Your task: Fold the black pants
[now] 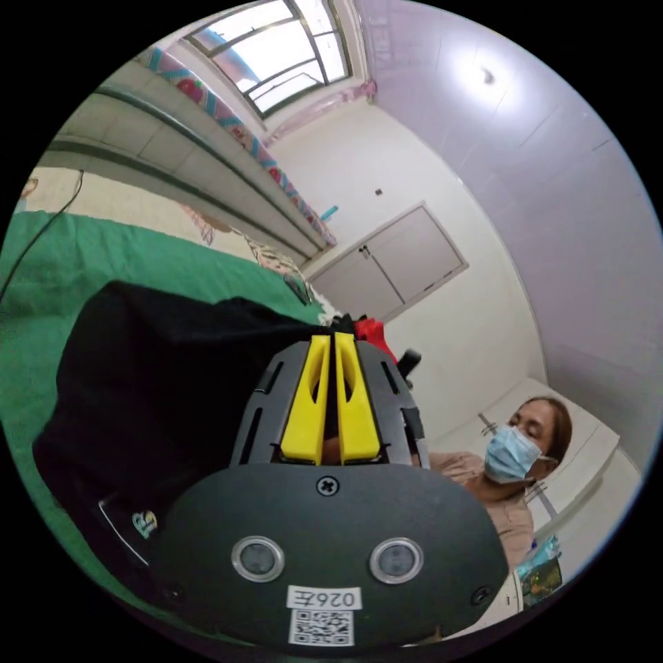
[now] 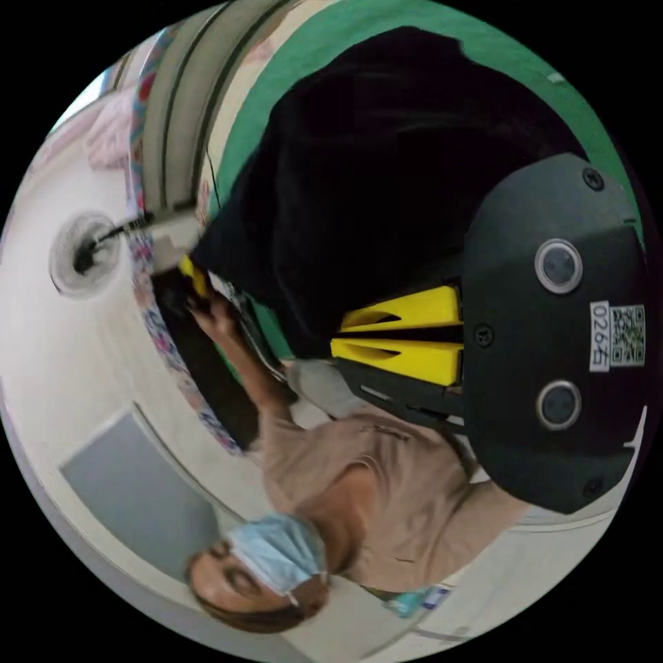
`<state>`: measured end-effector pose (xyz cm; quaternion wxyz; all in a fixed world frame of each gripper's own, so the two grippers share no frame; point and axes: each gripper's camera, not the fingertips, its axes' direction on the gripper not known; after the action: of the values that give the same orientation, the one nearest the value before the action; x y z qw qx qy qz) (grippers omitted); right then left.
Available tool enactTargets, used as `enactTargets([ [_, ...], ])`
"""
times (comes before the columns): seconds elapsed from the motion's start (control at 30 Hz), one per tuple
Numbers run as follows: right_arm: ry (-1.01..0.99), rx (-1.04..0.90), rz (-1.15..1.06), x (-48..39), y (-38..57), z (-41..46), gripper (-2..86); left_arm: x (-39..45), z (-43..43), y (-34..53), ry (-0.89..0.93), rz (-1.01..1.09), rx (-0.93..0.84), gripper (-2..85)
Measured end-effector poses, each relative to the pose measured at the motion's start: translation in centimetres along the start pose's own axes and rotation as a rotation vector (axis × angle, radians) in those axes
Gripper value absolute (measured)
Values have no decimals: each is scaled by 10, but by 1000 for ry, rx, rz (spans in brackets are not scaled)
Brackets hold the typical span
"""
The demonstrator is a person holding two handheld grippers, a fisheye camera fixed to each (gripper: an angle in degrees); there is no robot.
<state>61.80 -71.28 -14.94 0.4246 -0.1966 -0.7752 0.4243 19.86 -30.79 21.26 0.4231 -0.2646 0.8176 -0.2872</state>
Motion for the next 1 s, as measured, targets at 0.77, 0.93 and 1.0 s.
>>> enactTargets([
  [0.77, 693, 180, 564, 100, 28, -135, 137, -79, -2, -28, -861, 27, -83, 337],
  [0.93, 620, -81, 818, 229, 42, -111, 195, -109, 82, -45, -1056, 115, -562, 269],
  [1.0, 688, -154, 887, 248, 42, -95, 149, -126, 100, -48, -998, 31, -650, 223],
])
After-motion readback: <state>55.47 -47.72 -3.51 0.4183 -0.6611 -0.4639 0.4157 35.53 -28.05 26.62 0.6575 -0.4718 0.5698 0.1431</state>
